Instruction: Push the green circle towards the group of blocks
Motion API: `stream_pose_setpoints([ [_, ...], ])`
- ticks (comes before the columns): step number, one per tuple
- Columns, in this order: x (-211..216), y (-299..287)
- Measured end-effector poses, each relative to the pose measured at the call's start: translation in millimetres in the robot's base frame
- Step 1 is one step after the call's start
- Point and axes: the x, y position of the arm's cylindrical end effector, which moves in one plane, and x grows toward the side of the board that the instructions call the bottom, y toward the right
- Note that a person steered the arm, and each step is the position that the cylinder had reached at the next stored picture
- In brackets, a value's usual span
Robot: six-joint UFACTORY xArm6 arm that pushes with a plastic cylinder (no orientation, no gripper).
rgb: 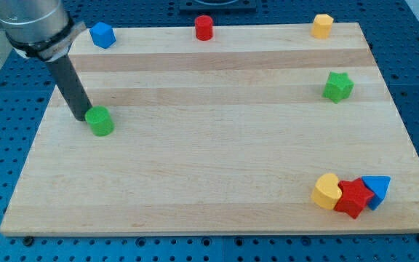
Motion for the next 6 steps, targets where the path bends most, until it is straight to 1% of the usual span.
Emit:
stream_pose_setpoints([
  [2,47,45],
  [3,55,79],
  [5,57,183],
  [6,73,225],
])
